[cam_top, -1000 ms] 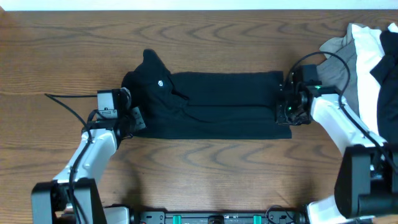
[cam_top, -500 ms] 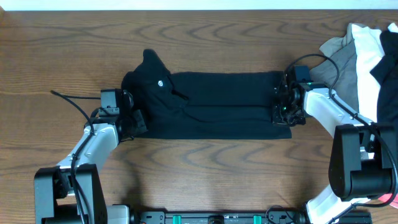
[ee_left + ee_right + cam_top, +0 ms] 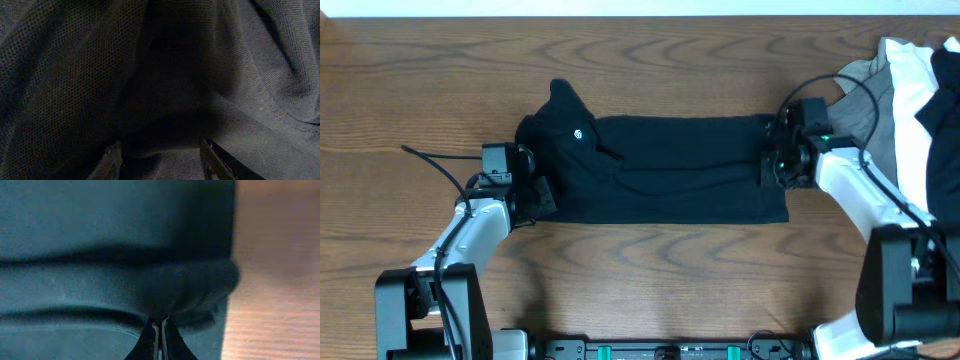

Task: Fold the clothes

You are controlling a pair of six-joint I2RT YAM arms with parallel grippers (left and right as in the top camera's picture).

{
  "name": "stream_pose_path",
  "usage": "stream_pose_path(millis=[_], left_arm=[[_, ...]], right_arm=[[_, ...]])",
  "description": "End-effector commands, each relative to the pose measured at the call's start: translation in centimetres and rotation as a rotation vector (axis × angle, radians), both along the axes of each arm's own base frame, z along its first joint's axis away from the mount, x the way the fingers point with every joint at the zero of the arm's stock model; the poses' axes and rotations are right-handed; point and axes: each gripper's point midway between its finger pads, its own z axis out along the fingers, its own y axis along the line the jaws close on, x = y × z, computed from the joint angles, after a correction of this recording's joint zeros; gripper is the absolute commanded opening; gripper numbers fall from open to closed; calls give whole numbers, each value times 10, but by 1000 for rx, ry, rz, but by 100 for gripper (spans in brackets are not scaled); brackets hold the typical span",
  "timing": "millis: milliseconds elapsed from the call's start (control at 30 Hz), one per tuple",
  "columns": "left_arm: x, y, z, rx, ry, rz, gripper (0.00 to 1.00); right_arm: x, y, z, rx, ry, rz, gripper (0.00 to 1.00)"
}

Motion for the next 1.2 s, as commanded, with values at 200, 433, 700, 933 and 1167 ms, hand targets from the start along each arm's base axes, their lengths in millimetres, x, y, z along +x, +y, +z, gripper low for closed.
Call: stream_pose_path(millis=[200,433,700,933,1167], left_arm=[[-19,2,-18,11,82,-2,53],[-21,2,-18,10,90,-2,53],[-21,2,-19,10,92,-2,53],[-30,1,-21,8,129,-2,53],[-43,1,-24,6,184,-3,53]], right_arm=[[23,-29,17,-130,-122,-143,27],[7,-23,10,-104,-51,-113,21],[-11,-2,2,-31,25,18,15],[-19,-1,-24,-39,96,28,15],[-49,-4,-64,-55,281,30,15]])
